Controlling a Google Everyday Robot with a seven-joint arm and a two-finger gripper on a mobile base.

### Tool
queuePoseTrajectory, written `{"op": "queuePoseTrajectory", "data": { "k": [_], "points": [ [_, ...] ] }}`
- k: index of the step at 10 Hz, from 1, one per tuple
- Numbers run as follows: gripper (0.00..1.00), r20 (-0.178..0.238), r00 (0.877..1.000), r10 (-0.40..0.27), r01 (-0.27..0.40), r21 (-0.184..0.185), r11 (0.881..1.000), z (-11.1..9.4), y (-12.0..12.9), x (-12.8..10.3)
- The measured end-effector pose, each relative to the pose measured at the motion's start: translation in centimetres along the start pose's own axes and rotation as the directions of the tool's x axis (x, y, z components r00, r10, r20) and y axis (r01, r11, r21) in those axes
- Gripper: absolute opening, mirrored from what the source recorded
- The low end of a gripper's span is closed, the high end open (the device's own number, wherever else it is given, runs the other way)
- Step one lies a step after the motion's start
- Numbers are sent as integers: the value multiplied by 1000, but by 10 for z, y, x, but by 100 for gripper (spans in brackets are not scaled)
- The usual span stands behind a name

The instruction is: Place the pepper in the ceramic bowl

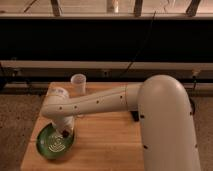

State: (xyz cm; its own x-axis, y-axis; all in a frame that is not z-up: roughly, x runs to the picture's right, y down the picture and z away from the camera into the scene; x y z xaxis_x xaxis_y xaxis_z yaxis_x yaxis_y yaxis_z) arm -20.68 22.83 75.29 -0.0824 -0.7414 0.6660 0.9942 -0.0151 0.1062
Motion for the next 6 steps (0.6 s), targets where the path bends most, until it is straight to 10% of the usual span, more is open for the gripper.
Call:
{"op": "queuePoseTrajectory", "data": {
  "k": [3, 6],
  "points": [
    [80, 46, 997, -67, 66, 24, 998, -1, -12, -4],
    [80, 76, 987, -144, 141, 48, 989, -2, -26, -11]
  ]
}}
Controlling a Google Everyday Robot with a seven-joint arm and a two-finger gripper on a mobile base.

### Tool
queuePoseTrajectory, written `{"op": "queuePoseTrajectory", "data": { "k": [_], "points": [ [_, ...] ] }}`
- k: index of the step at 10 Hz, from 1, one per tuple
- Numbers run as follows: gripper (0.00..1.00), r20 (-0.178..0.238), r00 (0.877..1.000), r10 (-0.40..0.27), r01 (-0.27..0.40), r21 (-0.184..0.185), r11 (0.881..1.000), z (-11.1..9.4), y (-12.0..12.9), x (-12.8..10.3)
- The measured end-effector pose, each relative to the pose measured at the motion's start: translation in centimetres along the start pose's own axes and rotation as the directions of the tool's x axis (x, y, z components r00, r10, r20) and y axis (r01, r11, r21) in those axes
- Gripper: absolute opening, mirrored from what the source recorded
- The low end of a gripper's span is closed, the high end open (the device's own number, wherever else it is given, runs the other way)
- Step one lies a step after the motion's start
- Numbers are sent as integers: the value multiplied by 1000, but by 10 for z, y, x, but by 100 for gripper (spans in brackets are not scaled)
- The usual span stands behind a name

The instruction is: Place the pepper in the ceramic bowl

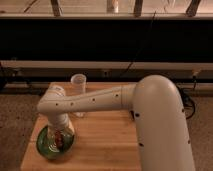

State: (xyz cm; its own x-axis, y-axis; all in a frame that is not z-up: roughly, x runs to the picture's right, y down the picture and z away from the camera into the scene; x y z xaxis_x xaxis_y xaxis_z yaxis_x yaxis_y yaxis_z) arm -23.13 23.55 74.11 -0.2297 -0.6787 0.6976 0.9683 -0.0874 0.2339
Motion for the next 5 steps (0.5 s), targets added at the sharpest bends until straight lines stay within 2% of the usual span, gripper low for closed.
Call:
{"op": "queuePoseTrajectory", "data": {
  "k": [3, 4, 5],
  "points": [
    [80, 4, 998, -66, 66, 27, 997, -5, -10, -5],
    [80, -4, 997, -73, 73, 32, 997, -9, -12, -6],
    [80, -2, 999, -49, 49, 25, 998, -9, -9, -3]
  ]
}}
